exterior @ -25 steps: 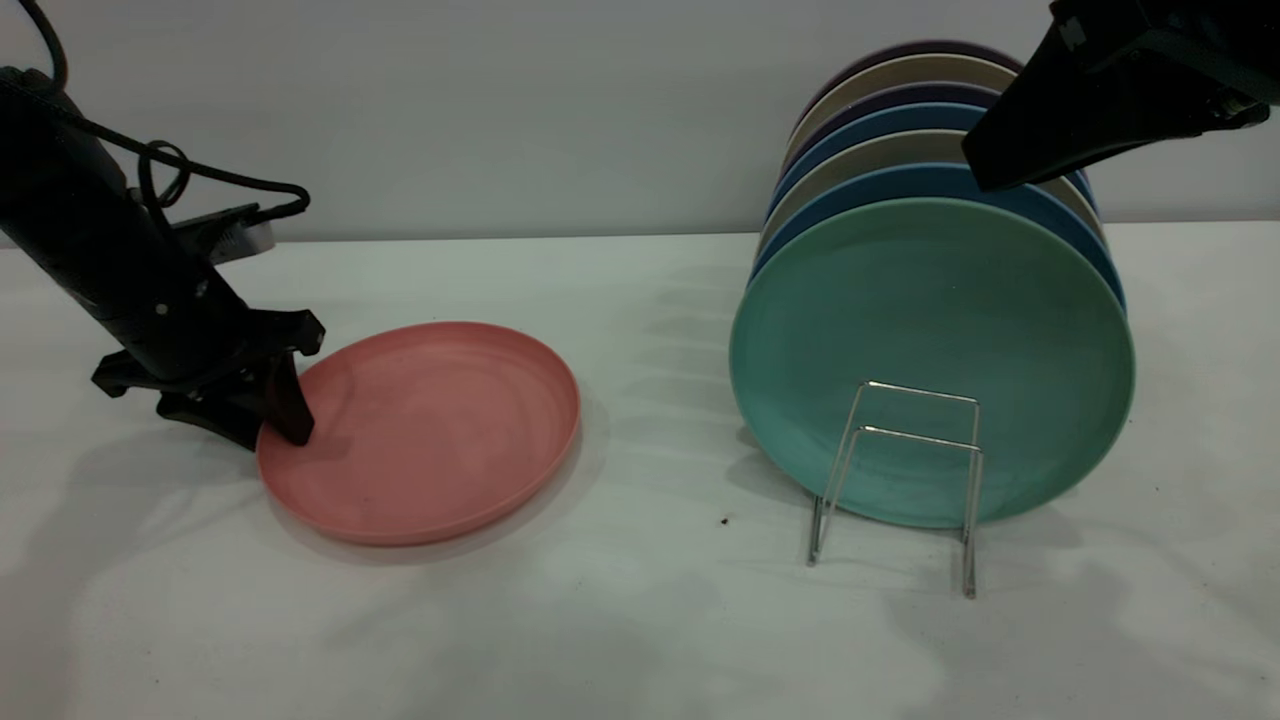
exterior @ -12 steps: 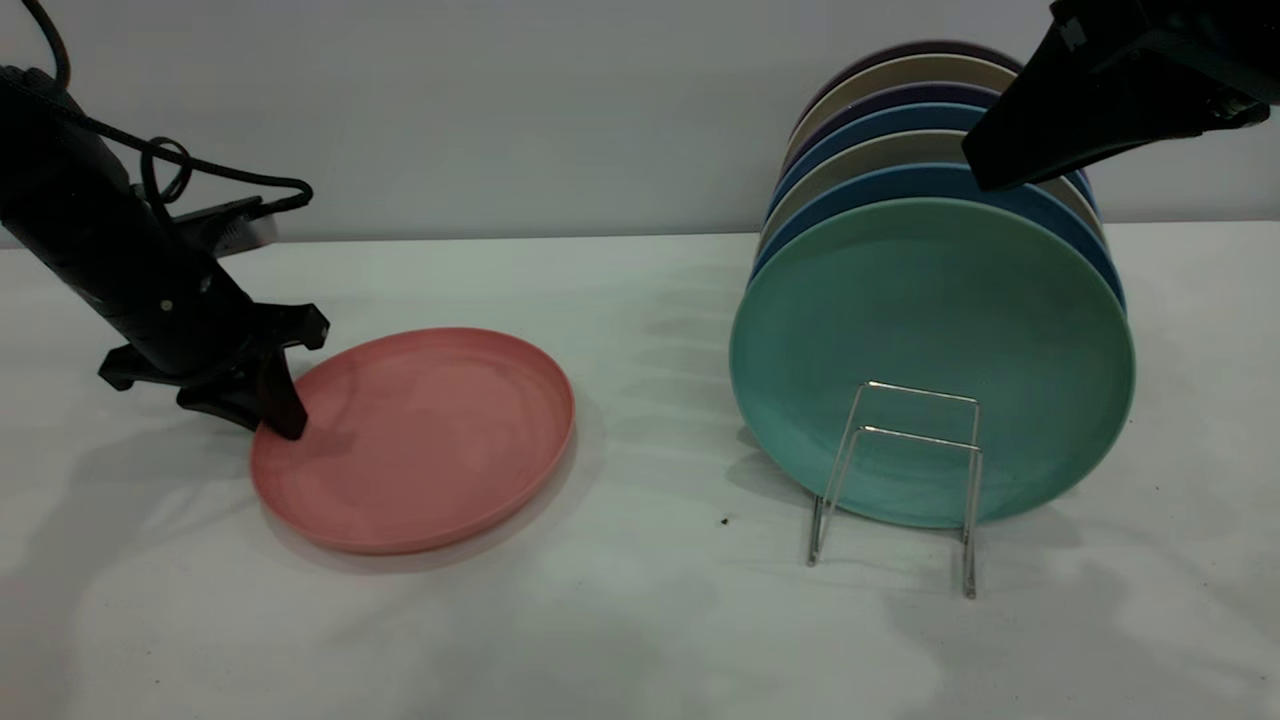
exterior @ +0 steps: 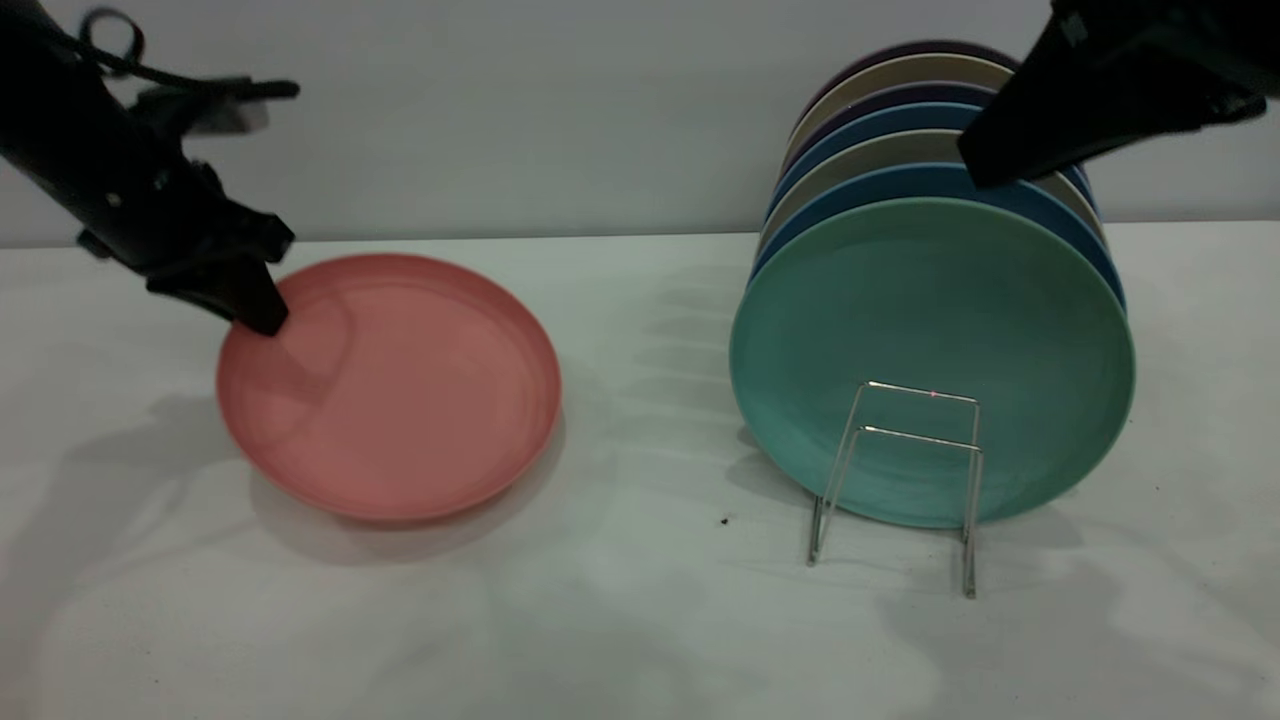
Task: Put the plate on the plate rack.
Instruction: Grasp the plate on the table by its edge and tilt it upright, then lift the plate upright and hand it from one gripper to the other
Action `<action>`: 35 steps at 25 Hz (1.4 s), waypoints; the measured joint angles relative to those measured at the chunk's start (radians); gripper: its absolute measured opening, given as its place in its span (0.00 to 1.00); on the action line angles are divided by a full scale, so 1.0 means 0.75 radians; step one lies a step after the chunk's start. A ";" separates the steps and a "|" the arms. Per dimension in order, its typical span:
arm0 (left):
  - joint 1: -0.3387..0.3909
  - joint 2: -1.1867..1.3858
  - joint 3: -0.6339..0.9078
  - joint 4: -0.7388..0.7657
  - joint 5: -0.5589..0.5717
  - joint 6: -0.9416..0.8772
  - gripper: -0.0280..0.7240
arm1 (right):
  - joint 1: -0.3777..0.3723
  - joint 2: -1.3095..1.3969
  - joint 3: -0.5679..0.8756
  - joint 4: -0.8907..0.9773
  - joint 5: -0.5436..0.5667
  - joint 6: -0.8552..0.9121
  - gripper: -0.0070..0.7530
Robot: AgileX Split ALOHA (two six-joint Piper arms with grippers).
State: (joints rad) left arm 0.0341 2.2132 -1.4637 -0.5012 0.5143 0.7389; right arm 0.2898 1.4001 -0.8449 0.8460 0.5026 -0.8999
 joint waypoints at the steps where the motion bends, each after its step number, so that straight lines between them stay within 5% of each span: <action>1: 0.000 -0.013 0.000 0.001 0.028 0.032 0.06 | 0.000 0.000 -0.016 0.002 0.015 -0.008 0.34; 14: -0.176 -0.164 0.001 0.021 0.248 0.410 0.06 | 0.000 0.083 -0.165 0.093 0.160 -0.162 0.34; 30: -0.421 -0.182 0.004 0.188 0.328 0.454 0.06 | 0.000 0.353 -0.305 0.227 0.374 -0.418 0.34; 35: -0.479 -0.182 0.004 0.246 0.322 0.455 0.06 | 0.017 0.399 -0.309 0.241 0.386 -0.496 0.43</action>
State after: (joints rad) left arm -0.3253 2.0766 -1.4610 -0.3169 0.7556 1.0799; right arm 0.3026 1.6990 -1.0766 1.0264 0.7923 -1.2715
